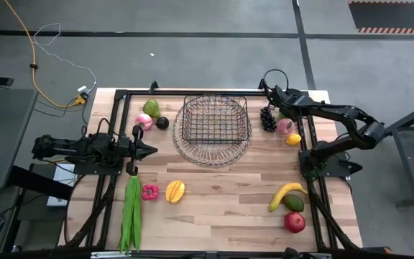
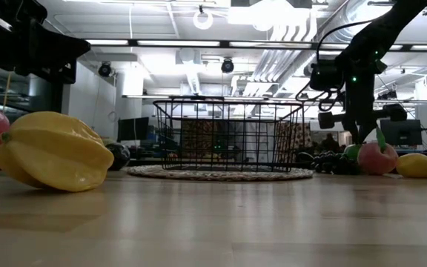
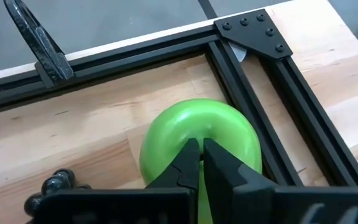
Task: Build produce basket
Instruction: Put the green apple into the wire basket
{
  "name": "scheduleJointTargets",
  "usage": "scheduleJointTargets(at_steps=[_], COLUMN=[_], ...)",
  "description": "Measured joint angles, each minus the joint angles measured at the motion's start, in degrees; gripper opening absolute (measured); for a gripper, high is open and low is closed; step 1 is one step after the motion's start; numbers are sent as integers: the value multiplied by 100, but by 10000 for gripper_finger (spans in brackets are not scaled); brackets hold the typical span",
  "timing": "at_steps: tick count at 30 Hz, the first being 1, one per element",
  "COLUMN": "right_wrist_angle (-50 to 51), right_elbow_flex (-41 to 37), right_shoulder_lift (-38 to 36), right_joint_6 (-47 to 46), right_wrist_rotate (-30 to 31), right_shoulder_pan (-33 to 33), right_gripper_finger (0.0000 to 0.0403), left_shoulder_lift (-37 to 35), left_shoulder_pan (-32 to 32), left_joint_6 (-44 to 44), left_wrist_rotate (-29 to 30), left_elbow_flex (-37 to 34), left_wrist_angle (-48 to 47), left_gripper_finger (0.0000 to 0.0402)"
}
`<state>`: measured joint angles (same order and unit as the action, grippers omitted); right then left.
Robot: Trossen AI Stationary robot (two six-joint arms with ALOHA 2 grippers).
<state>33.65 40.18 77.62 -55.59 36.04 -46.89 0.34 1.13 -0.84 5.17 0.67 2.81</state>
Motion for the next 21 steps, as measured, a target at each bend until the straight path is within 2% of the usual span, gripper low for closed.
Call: scheduleJointTargets(at_steps=[8, 16, 21], right_wrist_angle=[-38, -138, -507], right_elbow_flex=[0, 172, 400], right_shoulder_lift=[-169, -1088, -1647], right_joint_6=[364, 836, 1373], right_wrist_rotate=[26, 123, 67], right_shoulder_pan=[70, 388, 843], right_gripper_finger=[1, 0, 0], left_shoulder_lift=[0, 2, 1], left_shoulder_pan=[0, 2, 0], left_joint_6=[0, 0, 0], left_wrist_rotate=[-2, 2, 0], left_elbow_flex=[0, 0, 0], left_wrist_angle=[-2, 0, 0], left_gripper_finger=[1, 1, 1])
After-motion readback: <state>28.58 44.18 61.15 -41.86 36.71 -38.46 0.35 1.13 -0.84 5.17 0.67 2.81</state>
